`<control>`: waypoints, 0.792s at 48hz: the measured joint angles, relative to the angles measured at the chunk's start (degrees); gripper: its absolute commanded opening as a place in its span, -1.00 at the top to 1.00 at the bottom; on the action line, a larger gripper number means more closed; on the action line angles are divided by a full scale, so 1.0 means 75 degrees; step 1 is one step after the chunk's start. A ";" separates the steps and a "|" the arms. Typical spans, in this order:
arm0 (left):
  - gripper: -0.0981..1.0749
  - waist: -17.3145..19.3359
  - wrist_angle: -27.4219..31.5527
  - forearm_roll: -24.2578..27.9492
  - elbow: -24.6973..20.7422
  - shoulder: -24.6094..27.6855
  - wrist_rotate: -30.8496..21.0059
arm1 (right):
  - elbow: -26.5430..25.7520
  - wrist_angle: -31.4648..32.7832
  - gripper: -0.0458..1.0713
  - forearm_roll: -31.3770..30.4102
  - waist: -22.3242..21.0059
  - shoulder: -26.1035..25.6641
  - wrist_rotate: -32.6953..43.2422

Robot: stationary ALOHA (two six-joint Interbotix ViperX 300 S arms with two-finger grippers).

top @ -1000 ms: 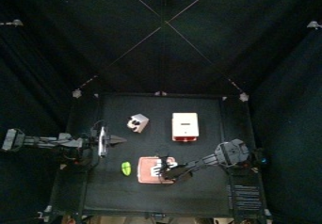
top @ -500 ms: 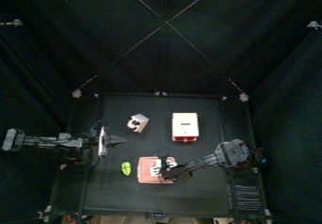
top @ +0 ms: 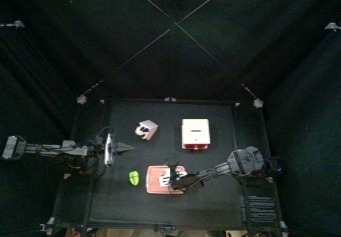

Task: Put sushi roll on plate to cut

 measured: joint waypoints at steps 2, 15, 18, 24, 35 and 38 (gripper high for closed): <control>0.87 0.0000 0.0000 0.0000 0.0000 0.0000 0.0000 | 0.0000 0.0000 -0.76 -0.0012 0.0000 0.0000 -0.0012; 0.87 0.0000 0.0000 0.0000 0.0000 0.0000 0.0000 | 0.0000 -0.0012 -0.76 -0.0047 0.0000 -0.0035 -0.0129; 0.87 0.0000 0.0000 0.0000 0.0000 0.0000 0.0000 | -0.0012 -0.0035 -0.76 -0.0047 0.0000 -0.0082 -0.0129; 0.87 0.0000 0.0000 0.0000 0.0000 0.0000 0.0000 | -0.0012 -0.0141 -0.76 -0.0047 0.0000 -0.0105 -0.0129; 0.87 0.0000 0.0012 0.0000 0.0000 0.0000 0.0000 | 0.0000 -0.0234 -0.76 -0.0059 -0.0012 -0.0152 -0.0141; 0.87 0.0000 0.0000 0.0000 0.0000 0.0000 0.0000 | -0.0012 -0.0246 -0.76 -0.0070 0.0000 -0.0223 -0.0141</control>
